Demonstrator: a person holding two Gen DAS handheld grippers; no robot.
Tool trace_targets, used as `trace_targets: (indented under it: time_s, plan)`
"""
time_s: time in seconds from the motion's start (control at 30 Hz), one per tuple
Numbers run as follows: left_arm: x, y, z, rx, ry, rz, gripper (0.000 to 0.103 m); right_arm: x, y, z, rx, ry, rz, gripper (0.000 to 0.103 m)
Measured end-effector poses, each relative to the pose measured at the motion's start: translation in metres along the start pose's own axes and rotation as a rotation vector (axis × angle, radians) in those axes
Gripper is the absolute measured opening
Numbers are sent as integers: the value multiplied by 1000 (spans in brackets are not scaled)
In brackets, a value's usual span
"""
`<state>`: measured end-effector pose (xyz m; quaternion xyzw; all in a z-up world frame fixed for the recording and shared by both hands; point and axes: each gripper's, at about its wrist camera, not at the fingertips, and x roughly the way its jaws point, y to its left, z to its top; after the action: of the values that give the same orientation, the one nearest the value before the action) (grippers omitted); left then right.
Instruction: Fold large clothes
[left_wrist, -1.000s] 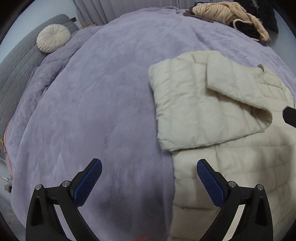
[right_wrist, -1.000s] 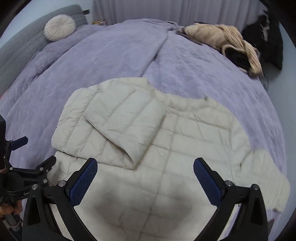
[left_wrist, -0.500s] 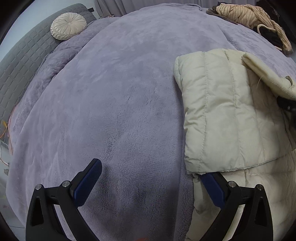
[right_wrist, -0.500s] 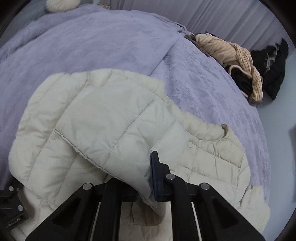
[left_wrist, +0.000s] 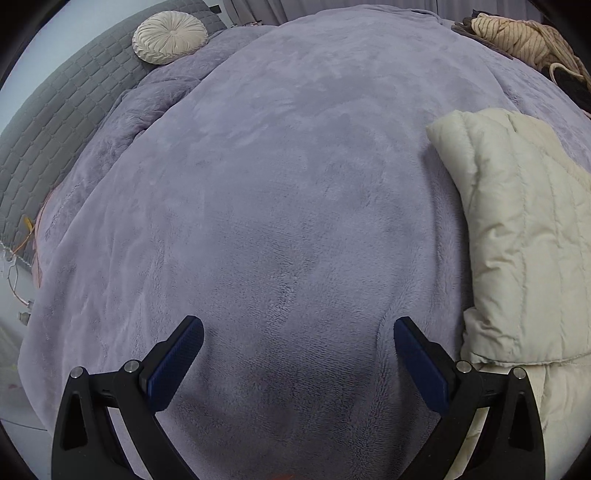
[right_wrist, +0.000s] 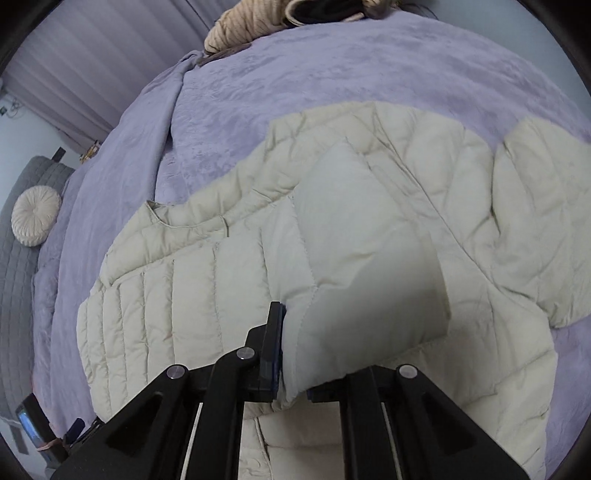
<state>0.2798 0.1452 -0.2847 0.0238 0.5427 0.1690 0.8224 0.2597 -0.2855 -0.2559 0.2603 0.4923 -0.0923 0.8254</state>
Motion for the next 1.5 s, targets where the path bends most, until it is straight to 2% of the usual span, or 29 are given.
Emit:
trace_targets:
  time_s: [0.13,0.27,0.33,0.43,0.6,0.7,0.73,0.83,0.87,0.93,1.0,1.17,1.3,1.37,1.4,1.43,1.5]
  plan:
    - [-4,13,6,-20,-12,-7,103,5,-21,-2,77,26,42,10]
    - [-19,26,9,-31,-36,-96,103,3,-26,0,79,18,43,10]
    - [-30,24,6,8,-56,-146,103,2,-32,5,103,11,50,10]
    - [-46,7,-3,120,-70,-238,103,2,-45,11,196,25,95,10]
    - [-52,-35,-11,251,-37,-354,103,-5,-48,19,228,26,126,10]
    - [-43,-63,-8,306,-28,-318,103,-11,-46,22,225,21,138,10]
    - [-39,-69,-6,305,-38,-284,103,-12,-45,22,225,18,139,10]
    - [-29,-64,2,242,-73,-168,103,-15,-44,21,220,18,137,10]
    - [-26,-55,5,200,-75,-154,103,-14,-45,19,224,28,140,10]
    - [-20,-35,9,133,-69,-167,103,-11,-45,10,221,54,144,10]
    - [-14,-26,11,113,-47,-189,103,-3,-43,0,209,80,138,10]
    - [-12,-32,9,194,-43,-191,103,8,-44,-15,188,84,108,10]
    - [-15,-8,3,224,-7,-255,103,5,-43,-9,115,65,62,11]
    - [-19,8,3,203,13,-280,103,3,-44,-8,85,70,57,13]
    - [-22,15,4,187,16,-278,103,2,-43,-8,71,70,50,24]
    - [-27,20,5,174,11,-266,103,0,-42,-8,58,67,49,54]
    - [-37,24,10,156,-21,-243,103,-10,-39,-9,33,50,58,91]
